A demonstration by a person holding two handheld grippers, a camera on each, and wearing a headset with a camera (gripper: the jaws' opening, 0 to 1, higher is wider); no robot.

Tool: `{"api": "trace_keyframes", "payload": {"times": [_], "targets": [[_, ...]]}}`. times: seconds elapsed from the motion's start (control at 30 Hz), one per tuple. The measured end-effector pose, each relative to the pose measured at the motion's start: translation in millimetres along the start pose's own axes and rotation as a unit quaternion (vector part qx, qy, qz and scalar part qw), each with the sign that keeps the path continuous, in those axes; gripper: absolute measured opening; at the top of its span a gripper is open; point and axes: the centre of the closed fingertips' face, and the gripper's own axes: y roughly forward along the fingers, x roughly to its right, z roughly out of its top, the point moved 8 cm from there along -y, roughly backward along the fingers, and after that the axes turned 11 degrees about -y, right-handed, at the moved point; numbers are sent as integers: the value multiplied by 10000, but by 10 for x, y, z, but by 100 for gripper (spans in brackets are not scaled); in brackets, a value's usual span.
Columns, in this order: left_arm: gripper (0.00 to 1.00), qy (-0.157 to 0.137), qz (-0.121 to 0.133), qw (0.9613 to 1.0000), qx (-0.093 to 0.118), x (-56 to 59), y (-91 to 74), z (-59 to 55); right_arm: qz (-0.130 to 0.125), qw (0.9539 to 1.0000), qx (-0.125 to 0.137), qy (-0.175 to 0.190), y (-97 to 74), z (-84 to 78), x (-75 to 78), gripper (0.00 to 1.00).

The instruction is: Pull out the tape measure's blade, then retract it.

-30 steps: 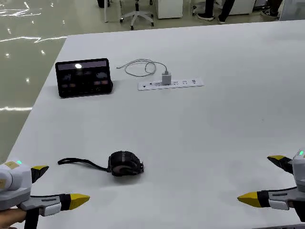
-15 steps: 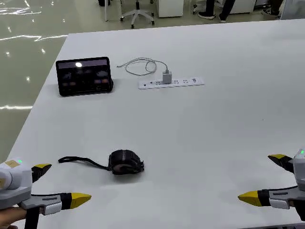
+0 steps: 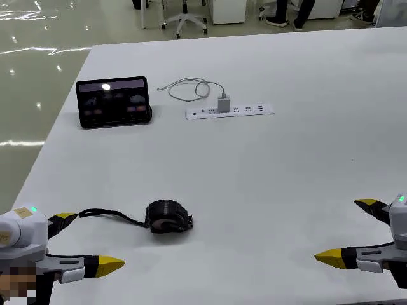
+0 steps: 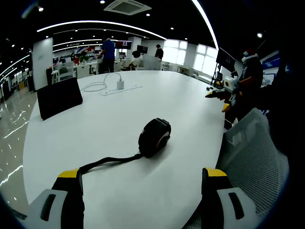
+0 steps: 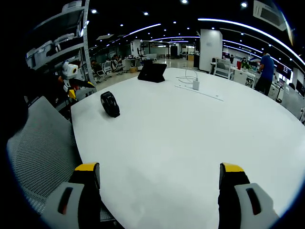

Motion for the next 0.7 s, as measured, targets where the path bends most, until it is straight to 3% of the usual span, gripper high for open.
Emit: {"api": "trace_keyframes", "payload": {"times": [0.1,0.2,0.23,0.3,0.37,0.53,0.7], "targets": [[100,494,29,9986,-204,-37,44,52,61,10000,-68,-3,24,29,48,100],[100,482,-192,9983,-257,-42,87,123,126,9999,-1,-79,48,80,76,100],[100,560,-255,9973,-393,-51,115,133,133,9998,-17,-112,63,97,89,100],[100,877,-322,9929,-738,-74,169,131,95,9994,-54,-342,92,120,127,100],[99,1131,-380,9903,-715,-59,215,180,143,9993,-106,-338,119,131,144,100],[99,1292,-591,9861,-862,-20,350,302,273,9983,-91,-499,188,188,164,100],[99,1655,-683,9766,-1191,-7,499,389,473,9971,-142,-571,276,229,135,100]]}}
